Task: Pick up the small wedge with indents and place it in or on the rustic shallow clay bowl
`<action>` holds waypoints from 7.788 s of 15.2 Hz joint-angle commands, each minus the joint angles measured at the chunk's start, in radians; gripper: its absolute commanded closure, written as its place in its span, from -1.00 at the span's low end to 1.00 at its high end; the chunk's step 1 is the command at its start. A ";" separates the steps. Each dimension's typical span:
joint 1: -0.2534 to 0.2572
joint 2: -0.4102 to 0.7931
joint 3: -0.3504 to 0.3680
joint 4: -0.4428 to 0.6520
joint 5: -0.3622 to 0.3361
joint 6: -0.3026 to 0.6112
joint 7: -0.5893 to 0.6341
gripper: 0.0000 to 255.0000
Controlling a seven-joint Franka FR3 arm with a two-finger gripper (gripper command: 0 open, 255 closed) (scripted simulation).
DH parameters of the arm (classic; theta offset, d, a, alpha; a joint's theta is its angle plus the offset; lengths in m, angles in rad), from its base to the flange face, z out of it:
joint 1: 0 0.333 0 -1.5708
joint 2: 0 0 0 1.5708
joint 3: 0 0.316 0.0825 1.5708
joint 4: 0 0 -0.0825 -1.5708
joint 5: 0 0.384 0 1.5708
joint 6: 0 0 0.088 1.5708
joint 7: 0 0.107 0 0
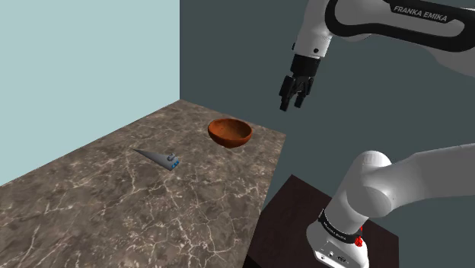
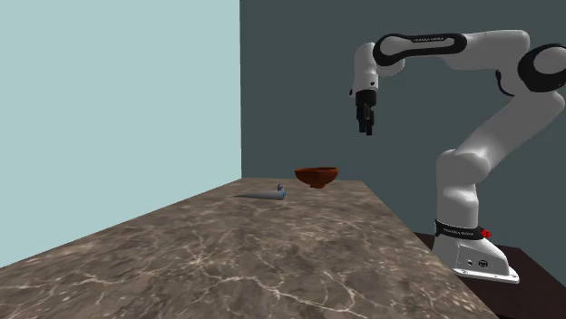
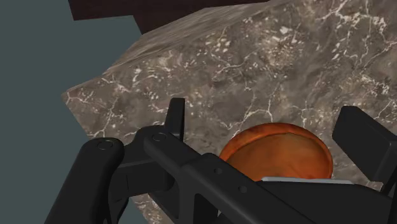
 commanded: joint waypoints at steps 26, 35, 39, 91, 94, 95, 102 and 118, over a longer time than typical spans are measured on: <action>0.160 0.817 0.290 0.471 -0.062 0.344 0.168 -1.00; 0.268 1.174 0.331 0.837 -0.194 0.305 0.235 -1.00; 0.284 1.221 0.330 0.867 -0.210 0.319 0.241 -1.00; 0.319 1.257 0.334 1.238 -0.216 -0.015 0.224 1.00; 0.250 1.111 0.331 1.022 -0.178 0.060 0.179 1.00; 0.230 1.068 0.328 0.963 -0.166 0.079 0.162 1.00; 0.127 0.817 0.279 0.644 -0.100 0.162 0.021 1.00; 0.031 0.539 0.154 0.273 -0.072 0.266 -0.206 1.00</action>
